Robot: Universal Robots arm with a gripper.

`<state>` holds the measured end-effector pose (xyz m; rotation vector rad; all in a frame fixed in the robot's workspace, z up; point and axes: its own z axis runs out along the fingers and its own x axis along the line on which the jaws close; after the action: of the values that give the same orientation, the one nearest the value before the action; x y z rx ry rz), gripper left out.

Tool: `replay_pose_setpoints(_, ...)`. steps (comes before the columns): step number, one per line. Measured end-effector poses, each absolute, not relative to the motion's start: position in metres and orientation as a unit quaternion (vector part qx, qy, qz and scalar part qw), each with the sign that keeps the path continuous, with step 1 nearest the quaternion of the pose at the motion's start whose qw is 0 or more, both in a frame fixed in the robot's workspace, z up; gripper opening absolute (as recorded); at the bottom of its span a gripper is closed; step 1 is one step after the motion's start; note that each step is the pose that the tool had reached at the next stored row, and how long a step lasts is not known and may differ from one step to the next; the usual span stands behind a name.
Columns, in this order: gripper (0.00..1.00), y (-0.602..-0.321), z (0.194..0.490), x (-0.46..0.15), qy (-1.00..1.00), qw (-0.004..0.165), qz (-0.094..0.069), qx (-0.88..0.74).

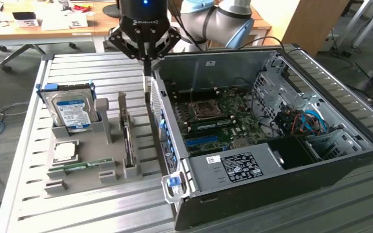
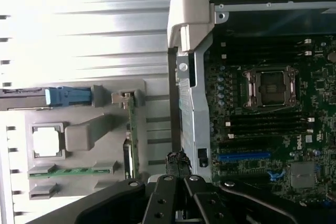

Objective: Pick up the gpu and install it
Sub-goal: 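Reach for the gpu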

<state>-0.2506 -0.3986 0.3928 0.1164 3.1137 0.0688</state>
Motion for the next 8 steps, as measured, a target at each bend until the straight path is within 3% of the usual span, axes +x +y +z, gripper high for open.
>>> replay_pose_setpoints(8,0.11,-0.399,0.393,-0.273,0.999,0.012,0.022,0.037)
